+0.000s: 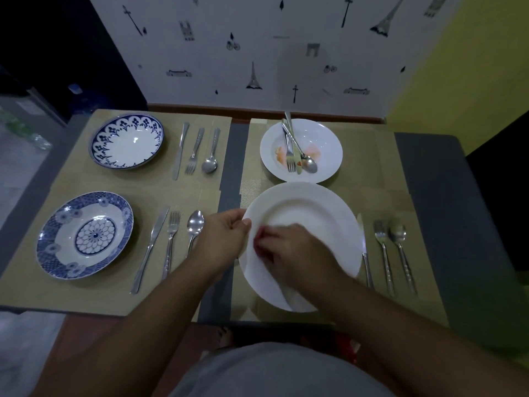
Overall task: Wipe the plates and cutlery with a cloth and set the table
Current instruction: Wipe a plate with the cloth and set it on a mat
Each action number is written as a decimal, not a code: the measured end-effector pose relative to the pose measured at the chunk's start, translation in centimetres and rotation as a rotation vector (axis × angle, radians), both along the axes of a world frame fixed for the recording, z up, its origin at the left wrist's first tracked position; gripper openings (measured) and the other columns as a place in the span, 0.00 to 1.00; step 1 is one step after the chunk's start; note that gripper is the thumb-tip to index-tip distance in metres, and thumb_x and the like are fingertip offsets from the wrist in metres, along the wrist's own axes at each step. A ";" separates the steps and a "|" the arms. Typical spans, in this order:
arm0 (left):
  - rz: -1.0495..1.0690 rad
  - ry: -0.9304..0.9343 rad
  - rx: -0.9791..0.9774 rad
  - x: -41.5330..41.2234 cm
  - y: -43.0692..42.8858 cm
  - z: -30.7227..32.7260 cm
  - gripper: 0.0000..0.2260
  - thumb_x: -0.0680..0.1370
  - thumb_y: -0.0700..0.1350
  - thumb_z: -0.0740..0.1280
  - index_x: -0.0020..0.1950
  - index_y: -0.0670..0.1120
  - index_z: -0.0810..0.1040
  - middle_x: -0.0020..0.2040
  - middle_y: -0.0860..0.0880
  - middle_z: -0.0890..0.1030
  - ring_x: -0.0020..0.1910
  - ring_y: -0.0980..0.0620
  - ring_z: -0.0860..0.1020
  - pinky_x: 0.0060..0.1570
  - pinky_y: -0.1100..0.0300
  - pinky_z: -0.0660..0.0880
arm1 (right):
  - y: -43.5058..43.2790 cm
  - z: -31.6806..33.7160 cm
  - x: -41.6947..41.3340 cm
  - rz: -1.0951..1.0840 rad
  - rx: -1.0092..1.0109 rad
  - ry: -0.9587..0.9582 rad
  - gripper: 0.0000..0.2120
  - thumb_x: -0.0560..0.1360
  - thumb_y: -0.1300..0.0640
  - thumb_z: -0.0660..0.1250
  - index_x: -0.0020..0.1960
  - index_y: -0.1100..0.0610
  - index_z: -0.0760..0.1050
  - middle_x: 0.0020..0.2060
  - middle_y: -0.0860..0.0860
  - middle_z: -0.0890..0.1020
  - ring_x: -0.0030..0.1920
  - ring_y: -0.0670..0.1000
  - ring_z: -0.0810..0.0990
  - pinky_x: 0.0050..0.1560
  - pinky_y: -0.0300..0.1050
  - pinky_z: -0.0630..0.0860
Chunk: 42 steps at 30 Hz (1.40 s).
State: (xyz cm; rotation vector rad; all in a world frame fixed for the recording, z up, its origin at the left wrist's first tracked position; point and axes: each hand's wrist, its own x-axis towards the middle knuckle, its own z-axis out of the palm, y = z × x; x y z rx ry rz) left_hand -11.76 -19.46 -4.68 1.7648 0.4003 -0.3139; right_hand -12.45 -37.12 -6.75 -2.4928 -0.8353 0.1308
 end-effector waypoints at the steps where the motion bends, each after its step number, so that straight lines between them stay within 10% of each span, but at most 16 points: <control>1: 0.004 0.003 -0.008 -0.1 0.1 -0.1 0.12 0.83 0.41 0.62 0.61 0.47 0.83 0.49 0.49 0.87 0.47 0.51 0.85 0.47 0.52 0.82 | 0.2 0.2 1.2 -0.057 0.032 -0.028 0.13 0.77 0.55 0.68 0.61 0.51 0.81 0.59 0.49 0.82 0.55 0.52 0.80 0.62 0.51 0.75; 6: 0.056 -0.006 -0.036 0.3 0.6 0.5 0.11 0.83 0.41 0.62 0.58 0.47 0.83 0.46 0.50 0.87 0.46 0.49 0.84 0.44 0.52 0.80 | -0.8 2.2 3.7 -0.337 0.146 -0.052 0.12 0.78 0.58 0.68 0.60 0.55 0.81 0.56 0.51 0.83 0.54 0.51 0.81 0.62 0.48 0.76; 11: 0.103 -0.012 -0.043 1.5 0.2 0.9 0.10 0.82 0.39 0.63 0.56 0.45 0.84 0.42 0.51 0.86 0.40 0.53 0.84 0.40 0.56 0.81 | -0.1 1.2 -0.1 0.085 -0.014 0.045 0.12 0.76 0.54 0.69 0.58 0.49 0.82 0.57 0.45 0.83 0.54 0.48 0.79 0.62 0.46 0.75; 22: 0.052 0.043 -0.028 1.0 -0.3 0.8 0.11 0.83 0.41 0.62 0.57 0.47 0.84 0.44 0.50 0.86 0.40 0.53 0.83 0.36 0.60 0.78 | -1.7 1.0 -1.1 0.163 -0.083 0.049 0.13 0.75 0.56 0.71 0.60 0.51 0.82 0.60 0.48 0.82 0.57 0.52 0.79 0.60 0.52 0.77; 32: 0.181 -0.123 0.048 1.8 0.0 0.9 0.10 0.82 0.41 0.64 0.58 0.48 0.84 0.45 0.54 0.85 0.42 0.58 0.83 0.41 0.60 0.80 | -4.7 1.1 3.9 -0.335 -0.182 -0.084 0.11 0.71 0.63 0.70 0.51 0.52 0.82 0.51 0.51 0.81 0.47 0.57 0.77 0.43 0.51 0.79; 42: 0.142 -0.105 0.131 1.0 -0.7 -1.1 0.09 0.82 0.41 0.64 0.55 0.46 0.84 0.42 0.55 0.84 0.38 0.64 0.82 0.35 0.67 0.78 | -0.7 0.0 -2.4 -0.163 -0.054 0.276 0.13 0.76 0.58 0.68 0.59 0.48 0.80 0.57 0.46 0.79 0.52 0.48 0.79 0.59 0.44 0.77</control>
